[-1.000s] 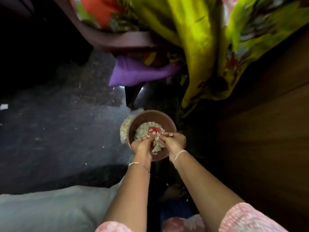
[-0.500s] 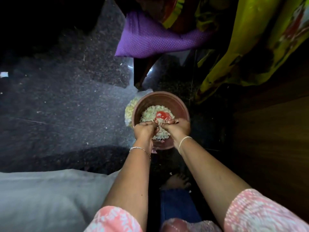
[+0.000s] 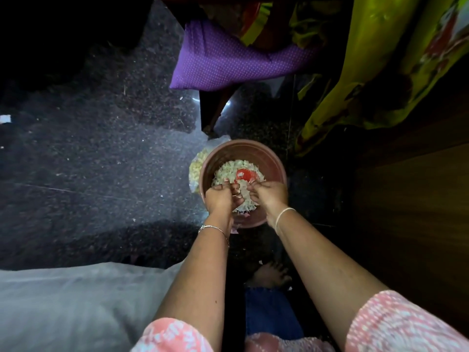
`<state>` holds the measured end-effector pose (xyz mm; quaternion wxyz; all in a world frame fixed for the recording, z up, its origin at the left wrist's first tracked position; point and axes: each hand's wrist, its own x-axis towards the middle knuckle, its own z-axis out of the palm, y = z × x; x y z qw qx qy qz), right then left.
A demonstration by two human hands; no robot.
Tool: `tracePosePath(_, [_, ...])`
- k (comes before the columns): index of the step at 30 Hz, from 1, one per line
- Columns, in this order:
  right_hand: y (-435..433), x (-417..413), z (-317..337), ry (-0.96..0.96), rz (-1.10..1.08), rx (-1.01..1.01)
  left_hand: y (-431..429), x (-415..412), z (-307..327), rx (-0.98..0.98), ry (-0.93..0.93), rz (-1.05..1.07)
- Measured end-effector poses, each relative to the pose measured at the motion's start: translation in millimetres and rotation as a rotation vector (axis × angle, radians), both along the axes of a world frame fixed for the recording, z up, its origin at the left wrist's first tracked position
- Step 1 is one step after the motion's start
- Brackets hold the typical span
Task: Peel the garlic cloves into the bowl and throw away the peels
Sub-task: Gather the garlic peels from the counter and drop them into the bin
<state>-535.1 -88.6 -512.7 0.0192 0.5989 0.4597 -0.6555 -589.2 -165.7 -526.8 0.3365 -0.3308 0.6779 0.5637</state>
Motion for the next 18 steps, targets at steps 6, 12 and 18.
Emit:
tracePosePath(6, [0.7, -0.4, -4.0, -0.057, 0.047, 0.115, -0.2, -3.0, 8.0, 0.005, 0.026, -0.115])
tracePosePath(12, [1.1, 1.2, -1.2, 0.014, 0.031, 0.055, -2.2, -1.9, 7.7, 0.059, -0.014, -0.171])
tracePosePath(18, [-0.5, 6.0, -3.7, -0.083, 0.134, 0.199, -15.0, -1.1, -38.5, -0.254, 0.077, -0.259])
